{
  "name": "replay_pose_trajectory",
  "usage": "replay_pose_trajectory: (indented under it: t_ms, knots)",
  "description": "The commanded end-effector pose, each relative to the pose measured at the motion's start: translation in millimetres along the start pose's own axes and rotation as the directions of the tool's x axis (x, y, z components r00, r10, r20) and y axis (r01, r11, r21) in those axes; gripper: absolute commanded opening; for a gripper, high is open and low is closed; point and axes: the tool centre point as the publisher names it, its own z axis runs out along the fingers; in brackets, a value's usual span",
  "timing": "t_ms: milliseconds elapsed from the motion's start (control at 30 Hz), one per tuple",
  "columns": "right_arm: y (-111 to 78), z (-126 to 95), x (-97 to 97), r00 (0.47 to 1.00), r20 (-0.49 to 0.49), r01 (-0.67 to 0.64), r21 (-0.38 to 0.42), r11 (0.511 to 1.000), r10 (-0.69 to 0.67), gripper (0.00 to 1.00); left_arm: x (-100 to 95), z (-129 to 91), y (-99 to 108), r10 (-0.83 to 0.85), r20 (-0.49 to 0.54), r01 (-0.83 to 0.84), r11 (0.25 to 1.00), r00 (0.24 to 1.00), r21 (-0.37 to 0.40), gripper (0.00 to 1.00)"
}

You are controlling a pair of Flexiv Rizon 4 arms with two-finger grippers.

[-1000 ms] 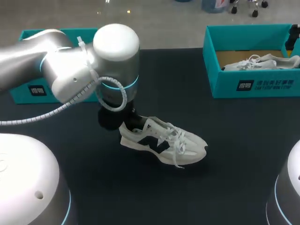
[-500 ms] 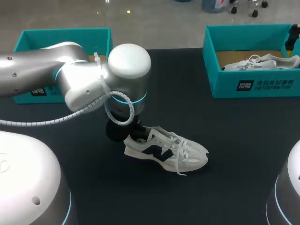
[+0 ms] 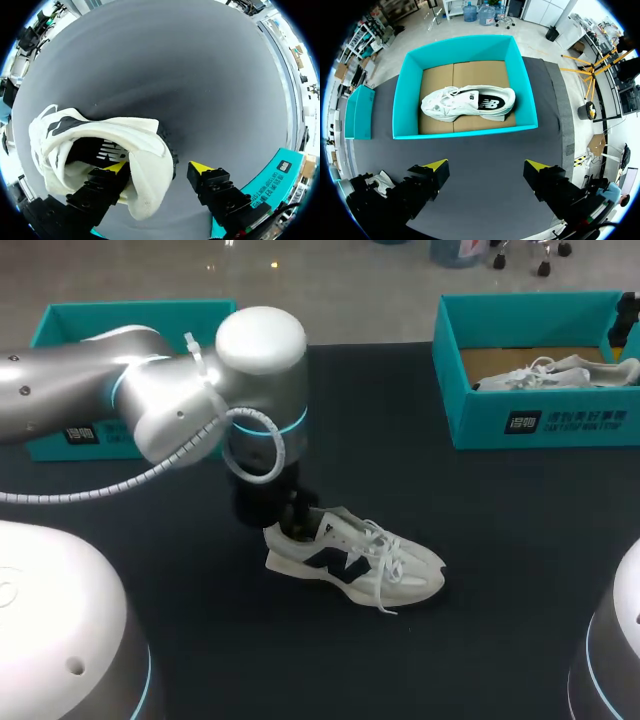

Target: Take the shoe out of the shoebox, open the shoe tongue, remove and reinsert the insole, then place the shoe into the shoebox

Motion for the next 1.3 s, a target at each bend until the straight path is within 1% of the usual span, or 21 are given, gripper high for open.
replay_pose_trajectory:
  t_ms: [33, 67, 100, 133, 200, 233, 267, 300, 367, 867, 900, 933, 967, 1000, 1067, 1133, 1267, 1300]
  knots:
    - [0.1, 0, -0.2, 1.000, -0.001, -0.001, 0.000, 1.000, 0.001, 1.00, 17.5, -21, -9, -0.098, 0.064, 0.097, 0.995, 0.993, 0.013, 1.00]
    - [0.1, 0, -0.2, 1.000, -0.001, -0.001, 0.000, 1.000, 0.001, 1.00, 19.4, -24, -10, -0.118, 0.093, 0.116, 0.993, 0.989, 0.024, 1.00]
    - [0.1, 0, -0.2, 1.000, -0.001, -0.001, 0.000, 1.000, 0.001, 1.00, 21.6, -27, -11, -0.181, 0.106, 0.177, 0.983, 0.978, 0.048, 1.00]
    - [0.1, 0, -0.2, 1.000, -0.001, -0.001, 0.000, 1.000, 0.001, 1.00, 22.9, -31, -11, -0.201, 0.147, 0.196, 0.980, 0.969, 0.046, 1.00]
    - [0.1, 0, -0.2, 1.000, -0.001, -0.001, 0.000, 1.000, 0.001, 1.00, 26.4, -39, -14, -0.333, 0.189, 0.323, 0.943, 0.924, 0.083, 1.00]
    - [0.1, 0, -0.2, 1.000, -0.001, -0.001, 0.000, 1.000, 0.001, 1.00, 30.6, -43, -16, -0.405, 0.259, 0.395, 0.914, 0.877, 0.092, 1.00]
    - [0.1, 0, -0.2, 1.000, -0.001, -0.001, 0.000, 1.000, 0.001, 1.00, 31.8, -47, -18, -0.498, 0.275, 0.486, 0.866, 0.822, 0.114, 1.00]
    - [0.1, 0, -0.2, 1.000, -0.001, -0.001, 0.000, 1.000, 0.001, 1.00, 34.0, -51, -20, -0.538, 0.325, 0.532, 0.839, 0.778, 0.115, 1.00]
    - [0.1, 0, -0.2, 1.000, -0.001, -0.001, 0.000, 1.000, 0.001, 1.00, 35.1, -57, -25, -0.603, 0.378, 0.597, 0.788, 0.702, 0.149, 1.00]
    - [0.1, 0, -0.2, 1.000, -0.001, -0.001, 0.000, 1.000, 0.001, 1.00, 36.4, -59, -27, -0.606, 0.386, 0.603, 0.784, 0.695, 0.146, 1.00]
    - [0.1, 0, -0.2, 1.000, -0.001, -0.001, 0.000, 1.000, 0.001, 1.00, 37.1, -55, -29, -0.626, 0.373, 0.605, 0.774, 0.685, 0.188, 1.00]
    - [0.1, 0, -0.2, 1.000, -0.001, -0.001, 0.000, 1.000, 0.001, 1.00, 39.3, -52, -30, -0.670, 0.382, 0.620, 0.739, 0.636, 0.263, 1.00]
    - [0.1, 0, -0.2, 1.000, -0.001, -0.001, 0.000, 1.000, 0.001, 1.00, 41.2, -50, -32, -0.691, 0.383, 0.608, 0.722, 0.613, 0.330, 1.00]
    - [0.1, 0, -0.2, 1.000, -0.001, -0.001, 0.000, 1.000, 0.001, 1.00, 42.9, -48, -34, -0.706, 0.385, 0.612, 0.708, 0.595, 0.353, 1.00]
    - [0.1, 0, -0.2, 1.000, -0.001, -0.001, 0.000, 1.000, 0.001, 1.00, 46.6, -44, -37, -0.738, 0.389, 0.604, 0.674, 0.551, 0.424, 1.00]
    - [0.1, 0, -0.2, 1.000, -0.001, -0.001, 0.000, 1.000, 0.001, 1.00, 52.4, -43, -41, -0.763, 0.401, 0.611, 0.646, 0.507, 0.457, 1.00]
    - [0.1, 0, -0.2, 1.000, -0.001, -0.001, 0.000, 1.000, 0.001, 1.00, 67.8, -43, -47, -0.812, 0.440, 0.603, 0.581, 0.383, 0.547, 1.00]
    - [0.1, 0, -0.2, 1.000, -0.001, -0.001, 0.000, 1.000, 0.001, 1.00, 72.3, -44, -49, -0.822, 0.458, 0.591, 0.565, 0.340, 0.576, 1.00]
